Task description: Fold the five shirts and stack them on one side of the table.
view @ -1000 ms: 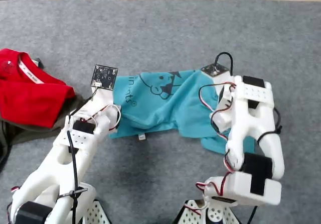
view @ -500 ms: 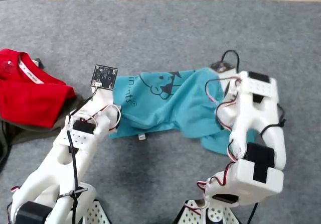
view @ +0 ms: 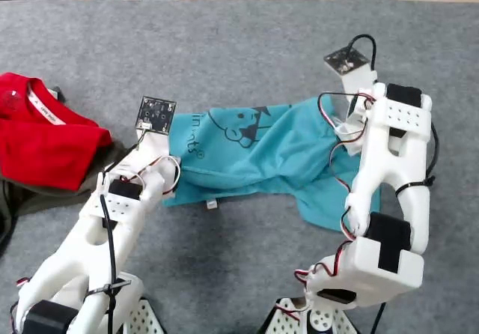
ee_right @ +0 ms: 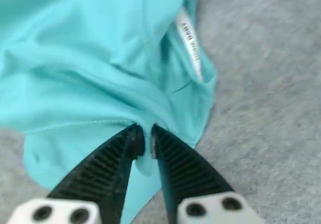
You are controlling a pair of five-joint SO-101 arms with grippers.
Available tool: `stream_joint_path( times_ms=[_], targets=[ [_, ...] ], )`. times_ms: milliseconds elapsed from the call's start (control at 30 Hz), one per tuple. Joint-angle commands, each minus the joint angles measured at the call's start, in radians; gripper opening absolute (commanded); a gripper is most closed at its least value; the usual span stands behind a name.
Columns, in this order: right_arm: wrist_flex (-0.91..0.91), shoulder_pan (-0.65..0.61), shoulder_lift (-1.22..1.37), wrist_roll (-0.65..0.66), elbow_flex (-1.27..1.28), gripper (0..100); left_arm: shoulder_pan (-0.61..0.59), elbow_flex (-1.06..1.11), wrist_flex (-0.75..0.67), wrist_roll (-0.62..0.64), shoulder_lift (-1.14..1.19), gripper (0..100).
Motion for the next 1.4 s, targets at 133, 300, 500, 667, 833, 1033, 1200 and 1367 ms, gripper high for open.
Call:
stream_joint_path(
  times_ms=[133,300,500,667,833,1033,1200,1367],
  targets=[
    [0.146,0.135,-0.094,0.252,-0.073,26.8,-0.007,-0.005,-0.02,0.005,-0.003,3],
    [0.181,0.276,-0.154,0.608,-0.022,26.8,-0.007,-0.004,-0.02,0.003,-0.003,3],
    [0.18,0.235,-0.177,0.554,0.101,16.2,-0.013,-0.005,-0.018,0.005,-0.003,3],
    [0.181,0.06,-0.174,0.051,0.119,9.0,-0.007,-0.005,-0.02,0.005,-0.003,3],
    [0.189,0.005,-0.174,-0.221,0.119,9.0,-0.012,0.01,-0.074,0.006,0.025,3],
    [0.17,0.041,-0.064,-0.267,0.119,12.4,-0.012,-0.051,-0.104,0.006,0.15,3],
    [0.107,0.103,0.008,-0.259,0.102,17.1,-0.007,-0.111,-0.049,0.005,0.21,3],
    [0.112,0.133,0.001,-0.21,0.079,16.2,-0.007,-0.13,-0.021,0.005,0.216,3]
  ],
)
